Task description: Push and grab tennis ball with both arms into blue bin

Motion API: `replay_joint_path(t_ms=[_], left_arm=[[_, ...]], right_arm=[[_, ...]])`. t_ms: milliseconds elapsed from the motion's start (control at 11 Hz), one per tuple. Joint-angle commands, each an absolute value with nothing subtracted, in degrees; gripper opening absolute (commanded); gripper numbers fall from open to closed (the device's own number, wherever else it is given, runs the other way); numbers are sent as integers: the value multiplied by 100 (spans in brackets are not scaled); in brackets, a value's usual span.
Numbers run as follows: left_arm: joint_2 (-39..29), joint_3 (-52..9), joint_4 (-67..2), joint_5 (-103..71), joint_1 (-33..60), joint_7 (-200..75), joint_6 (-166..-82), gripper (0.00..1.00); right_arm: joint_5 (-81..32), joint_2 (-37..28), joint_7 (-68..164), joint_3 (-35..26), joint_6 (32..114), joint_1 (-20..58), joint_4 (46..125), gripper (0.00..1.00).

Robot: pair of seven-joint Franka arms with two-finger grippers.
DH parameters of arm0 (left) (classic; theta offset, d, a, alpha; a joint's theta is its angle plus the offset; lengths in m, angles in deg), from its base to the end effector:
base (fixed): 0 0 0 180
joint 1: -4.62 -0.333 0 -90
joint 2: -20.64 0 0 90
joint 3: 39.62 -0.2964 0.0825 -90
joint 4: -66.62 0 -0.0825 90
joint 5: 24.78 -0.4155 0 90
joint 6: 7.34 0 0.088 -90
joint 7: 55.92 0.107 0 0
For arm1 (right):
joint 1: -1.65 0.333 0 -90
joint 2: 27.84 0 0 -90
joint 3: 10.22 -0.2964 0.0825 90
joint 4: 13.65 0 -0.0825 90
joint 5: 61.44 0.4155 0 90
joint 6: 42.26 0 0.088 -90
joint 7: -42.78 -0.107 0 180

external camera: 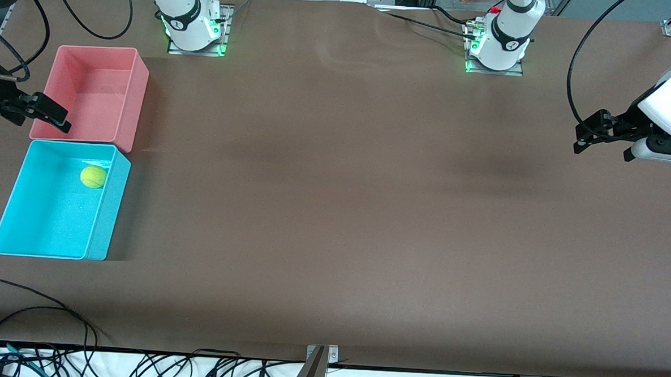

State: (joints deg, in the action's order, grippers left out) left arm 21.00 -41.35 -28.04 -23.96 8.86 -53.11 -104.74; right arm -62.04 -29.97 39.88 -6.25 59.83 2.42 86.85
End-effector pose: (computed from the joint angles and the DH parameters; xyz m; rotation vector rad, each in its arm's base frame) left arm 0.5942 -0.0274 0.5790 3.1229 -0.1428 0.0846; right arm 0.5883 -0.0343 0.5523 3.1278 -0.1638 0.1015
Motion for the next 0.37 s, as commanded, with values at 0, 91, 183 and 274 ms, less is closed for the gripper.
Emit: replay_joint_path(t_ms=[0, 91, 183, 274], left_arm=[[2135, -4129, -2830, -2319, 831, -5161, -10463, 100], [2143, -4129, -2830, -2319, 840, -5161, -10463, 100], [2143, -4129, -2830, -2319, 832, -5161, -10463, 100], [2143, -4129, -2830, -2319, 840, -5170, -10454, 100]], right_arm=[[-6303, -3214, 3874, -653, 5829, 262, 8734, 100], [-6311, -3232, 3865, -653, 5794, 271, 8734, 100], [-6285, -3232, 3874, -653, 5794, 271, 8725, 100], [-6276, -3232, 3865, -653, 5794, 271, 8717, 100]])
